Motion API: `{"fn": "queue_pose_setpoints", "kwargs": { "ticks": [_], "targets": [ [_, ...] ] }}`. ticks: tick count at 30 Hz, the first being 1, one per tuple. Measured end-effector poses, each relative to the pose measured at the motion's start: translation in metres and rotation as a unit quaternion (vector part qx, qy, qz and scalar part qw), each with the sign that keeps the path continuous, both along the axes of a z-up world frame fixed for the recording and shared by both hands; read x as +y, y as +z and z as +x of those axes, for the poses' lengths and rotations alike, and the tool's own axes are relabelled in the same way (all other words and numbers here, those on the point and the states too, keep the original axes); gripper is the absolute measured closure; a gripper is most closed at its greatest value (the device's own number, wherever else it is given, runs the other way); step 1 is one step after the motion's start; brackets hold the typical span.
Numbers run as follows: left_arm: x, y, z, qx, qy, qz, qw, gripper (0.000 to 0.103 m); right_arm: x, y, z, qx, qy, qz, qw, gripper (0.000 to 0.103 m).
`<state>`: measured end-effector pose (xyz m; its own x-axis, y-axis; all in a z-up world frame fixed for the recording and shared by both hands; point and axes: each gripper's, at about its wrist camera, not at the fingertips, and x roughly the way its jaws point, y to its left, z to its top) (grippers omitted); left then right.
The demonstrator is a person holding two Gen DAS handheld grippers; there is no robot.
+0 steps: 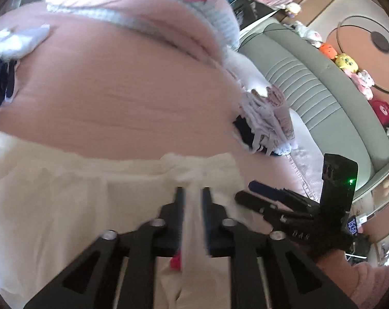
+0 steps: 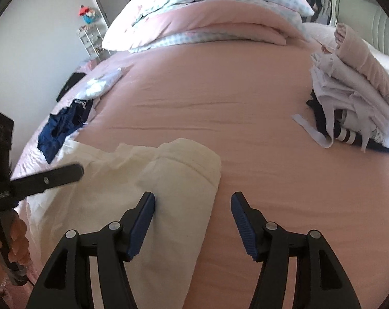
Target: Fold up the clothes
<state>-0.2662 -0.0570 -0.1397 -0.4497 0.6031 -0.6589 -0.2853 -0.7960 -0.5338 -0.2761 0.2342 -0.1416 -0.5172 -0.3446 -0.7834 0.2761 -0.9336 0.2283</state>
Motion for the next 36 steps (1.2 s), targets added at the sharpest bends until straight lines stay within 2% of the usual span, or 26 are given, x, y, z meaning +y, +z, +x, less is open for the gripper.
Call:
{"fn": "queue_pose_setpoints", "kwargs": {
  "ticks": [1,3,6,8,9,10,13,19,21,23,26,27,29,31,32,33,34,36],
  "targets": [
    [0.002,-0.001,0.000,0.001,-0.002,-0.001,1.0000,0.047,-0.001,0.001,0.000,0.000,0.001,0.004,1.000,0.042],
    [0.005,-0.005,0.000,0.002,-0.005,-0.004,1.0000,0.047,-0.003,-0.001,-0.001,-0.003,0.003,0.010,1.000,0.042],
    [0.021,-0.017,-0.004,-0.002,-0.011,-0.033,0.9994,0.048,-0.006,-0.003,-0.002,-0.008,0.006,0.020,1.000,0.041],
    [0.030,-0.025,-0.006,-0.011,-0.013,-0.042,0.9990,0.066,-0.005,-0.004,-0.002,-0.007,0.003,0.022,1.000,0.038],
    [0.033,-0.029,-0.006,-0.015,-0.014,-0.049,0.9986,0.082,-0.005,-0.004,-0.002,-0.008,0.002,0.023,1.000,0.038],
    [0.036,-0.033,-0.005,-0.019,-0.015,-0.056,0.9981,0.089,-0.006,-0.005,-0.003,-0.010,0.002,0.021,1.000,0.038],
    [0.040,-0.029,0.001,-0.005,-0.019,-0.070,0.9974,0.098,-0.007,-0.005,-0.003,-0.011,0.000,0.021,1.000,0.038],
    [0.037,0.007,0.020,0.058,-0.013,-0.101,0.9931,0.100,-0.006,-0.002,-0.001,-0.008,0.002,0.018,1.000,0.038],
    [0.037,0.009,0.022,0.068,-0.016,-0.127,0.9894,0.100,-0.004,0.001,0.000,-0.005,0.000,0.013,1.000,0.038],
    [0.035,-0.010,0.014,0.043,-0.013,-0.163,0.9856,0.098,-0.002,0.004,0.001,0.002,-0.006,0.010,1.000,0.038],
    [0.030,-0.048,-0.006,-0.025,-0.013,-0.210,0.9773,0.096,0.002,-0.001,-0.003,-0.007,-0.021,0.019,1.000,0.038],
    [0.030,-0.047,-0.008,-0.027,-0.014,-0.214,0.9764,0.096,0.004,-0.003,-0.004,-0.012,-0.025,0.018,0.999,0.038],
    [0.026,-0.027,-0.004,0.007,0.020,-0.238,0.9711,0.096,0.012,-0.005,-0.007,-0.016,-0.038,0.009,0.999,0.038],
    [0.022,-0.007,0.002,0.037,0.047,-0.241,0.9687,0.096,0.016,-0.002,-0.008,-0.010,-0.048,0.008,0.999,0.038],
    [0.020,-0.001,0.004,0.044,0.047,-0.227,0.9718,0.096,0.018,0.000,-0.009,-0.003,-0.052,0.009,0.999,0.038],
    [0.023,0.001,0.005,0.044,0.027,-0.200,0.9785,0.096,0.019,0.002,-0.009,0.004,-0.056,0.011,0.998,0.038],
    [0.029,-0.001,0.006,0.036,-0.013,-0.165,0.9855,0.096,0.016,0.004,-0.009,0.011,-0.045,0.013,0.999,0.038],
    [0.048,-0.017,0.007,0.012,-0.085,-0.149,0.9851,0.096,0.008,0.001,-0.008,0.014,-0.017,0.023,0.999,0.038]
  ]
}}
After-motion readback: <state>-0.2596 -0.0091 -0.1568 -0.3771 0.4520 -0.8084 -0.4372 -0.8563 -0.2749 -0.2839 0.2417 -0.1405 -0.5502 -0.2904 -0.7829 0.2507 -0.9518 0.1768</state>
